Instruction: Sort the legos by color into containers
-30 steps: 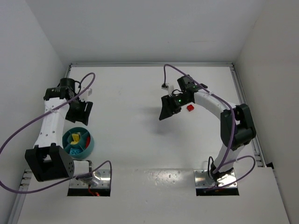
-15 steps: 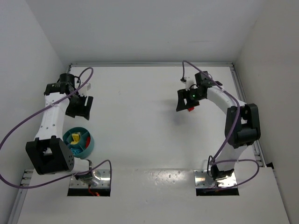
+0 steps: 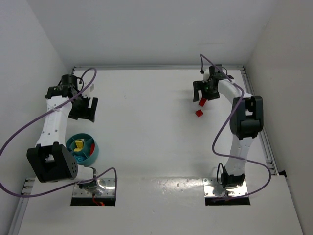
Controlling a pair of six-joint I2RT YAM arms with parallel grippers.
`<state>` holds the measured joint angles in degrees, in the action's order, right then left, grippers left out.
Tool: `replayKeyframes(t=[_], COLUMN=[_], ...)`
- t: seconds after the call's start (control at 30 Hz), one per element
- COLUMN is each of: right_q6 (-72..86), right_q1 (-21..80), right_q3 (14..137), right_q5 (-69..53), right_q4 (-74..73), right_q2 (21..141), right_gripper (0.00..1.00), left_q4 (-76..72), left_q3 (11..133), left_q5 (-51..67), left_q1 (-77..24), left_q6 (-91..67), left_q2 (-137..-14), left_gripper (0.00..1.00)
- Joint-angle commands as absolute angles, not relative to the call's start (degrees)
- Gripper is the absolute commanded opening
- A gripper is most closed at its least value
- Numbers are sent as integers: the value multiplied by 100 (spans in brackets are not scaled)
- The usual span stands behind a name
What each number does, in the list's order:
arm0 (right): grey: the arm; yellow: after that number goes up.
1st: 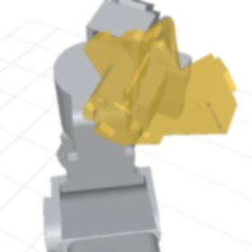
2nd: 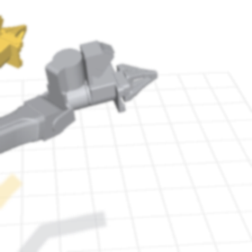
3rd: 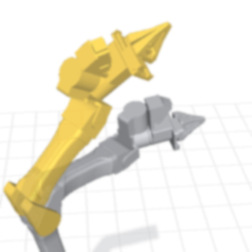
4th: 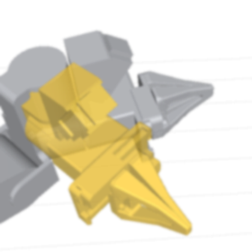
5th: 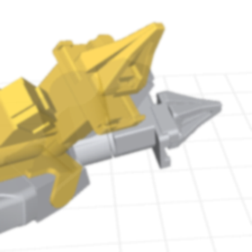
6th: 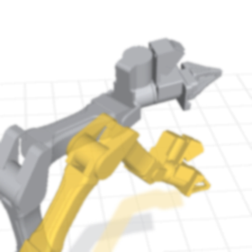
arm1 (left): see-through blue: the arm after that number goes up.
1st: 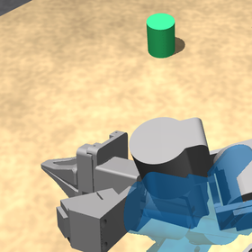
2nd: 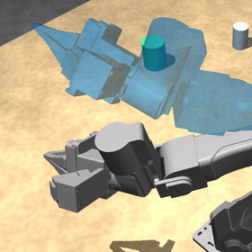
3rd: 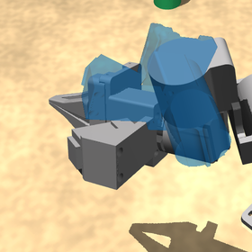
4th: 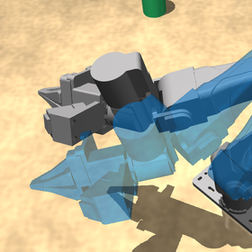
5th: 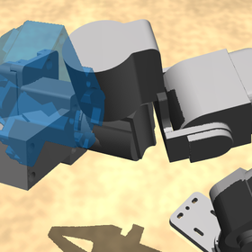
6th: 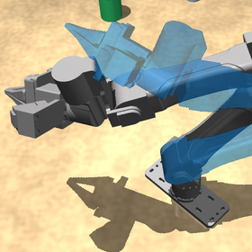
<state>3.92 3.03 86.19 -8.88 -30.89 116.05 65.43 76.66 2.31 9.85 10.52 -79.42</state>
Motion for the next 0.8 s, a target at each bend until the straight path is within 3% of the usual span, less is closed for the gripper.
replayKeyframes(t=[0.0, 0.3, 0.77], right_q6=[1054, 1986, 2040], right_q1=[308, 308, 308], right_q3=[9114, 8991, 9062], right_q5=[-510, 0, 175], right_q4=[-3111, -3059, -2751], right_q2=[11830, 12031, 12436], right_gripper=[89, 87, 69], left_q4=[6390, 6284, 6284], left_q3=[7805, 7805, 7752], left_q5=[220, 105, 97], left_q1=[993, 993, 993], left_q6=[905, 782, 677], left_q2=[-7875, -7813, -7813], left_gripper=[85, 86, 86])
